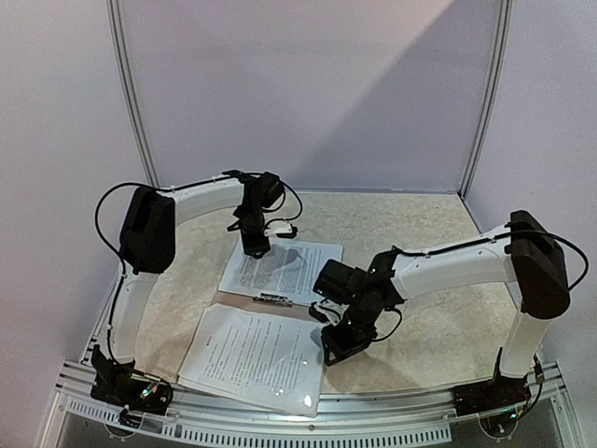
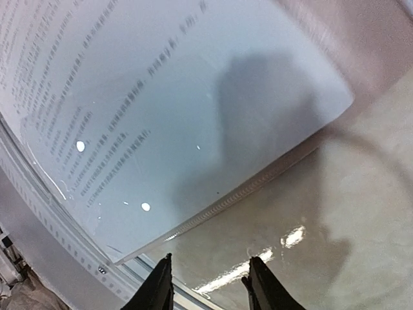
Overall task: Put the files into the folder
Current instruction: Rotate the folder with files at the center of the board, then pick up the folder with files from the center of the board, then pass from the right arm to the left, then close the folder with files at the center of the board, then reset both arms
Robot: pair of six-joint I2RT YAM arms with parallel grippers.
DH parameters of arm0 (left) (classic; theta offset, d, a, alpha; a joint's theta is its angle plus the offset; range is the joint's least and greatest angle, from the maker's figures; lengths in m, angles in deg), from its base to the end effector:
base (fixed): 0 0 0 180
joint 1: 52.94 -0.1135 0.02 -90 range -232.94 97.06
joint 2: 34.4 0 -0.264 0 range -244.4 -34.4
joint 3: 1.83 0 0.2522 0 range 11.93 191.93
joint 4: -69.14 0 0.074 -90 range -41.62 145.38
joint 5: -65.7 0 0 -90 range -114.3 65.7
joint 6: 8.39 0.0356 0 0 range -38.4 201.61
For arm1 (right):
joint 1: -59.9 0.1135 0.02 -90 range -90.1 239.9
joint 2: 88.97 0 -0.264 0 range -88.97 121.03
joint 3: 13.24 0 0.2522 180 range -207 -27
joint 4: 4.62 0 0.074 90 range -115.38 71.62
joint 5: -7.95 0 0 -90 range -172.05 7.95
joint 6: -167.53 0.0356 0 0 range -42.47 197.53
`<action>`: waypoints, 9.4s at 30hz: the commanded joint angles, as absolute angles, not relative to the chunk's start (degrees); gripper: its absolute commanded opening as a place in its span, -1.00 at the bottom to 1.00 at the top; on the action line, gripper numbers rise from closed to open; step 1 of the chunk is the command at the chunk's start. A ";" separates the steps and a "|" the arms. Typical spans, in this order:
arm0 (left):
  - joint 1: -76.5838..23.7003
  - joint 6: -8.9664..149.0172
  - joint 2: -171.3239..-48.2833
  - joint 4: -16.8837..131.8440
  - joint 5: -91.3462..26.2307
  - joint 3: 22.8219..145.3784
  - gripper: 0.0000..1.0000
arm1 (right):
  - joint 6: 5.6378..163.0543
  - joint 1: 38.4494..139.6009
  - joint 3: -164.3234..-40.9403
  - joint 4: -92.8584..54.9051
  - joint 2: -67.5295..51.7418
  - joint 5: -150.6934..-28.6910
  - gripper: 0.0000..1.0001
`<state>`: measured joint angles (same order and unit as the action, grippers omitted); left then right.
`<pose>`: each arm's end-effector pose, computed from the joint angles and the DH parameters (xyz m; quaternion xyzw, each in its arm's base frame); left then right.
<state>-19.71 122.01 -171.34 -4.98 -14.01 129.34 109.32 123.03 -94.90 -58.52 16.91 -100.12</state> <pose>0.4075 -0.2593 0.1611 0.5882 0.7990 0.0946 0.0820 0.1458 0.3122 0.1584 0.2810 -0.9414 -0.1809 0.0460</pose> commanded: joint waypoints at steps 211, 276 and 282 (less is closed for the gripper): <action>-32.75 72.97 -146.72 14.65 -91.16 92.07 0.60 | 103.30 75.79 -107.41 -67.43 21.17 -76.03 -0.45; -18.07 78.81 -158.17 11.29 -75.75 124.34 0.99 | 105.60 85.79 -113.60 -69.08 19.03 -76.74 -0.78; -28.37 89.32 -145.26 4.97 -60.06 117.38 0.99 | 99.24 84.43 -106.52 -60.62 6.09 -69.06 -0.29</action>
<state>-20.32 80.89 -156.35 10.01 -71.93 122.08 103.64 84.83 -111.35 -65.47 13.55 -76.97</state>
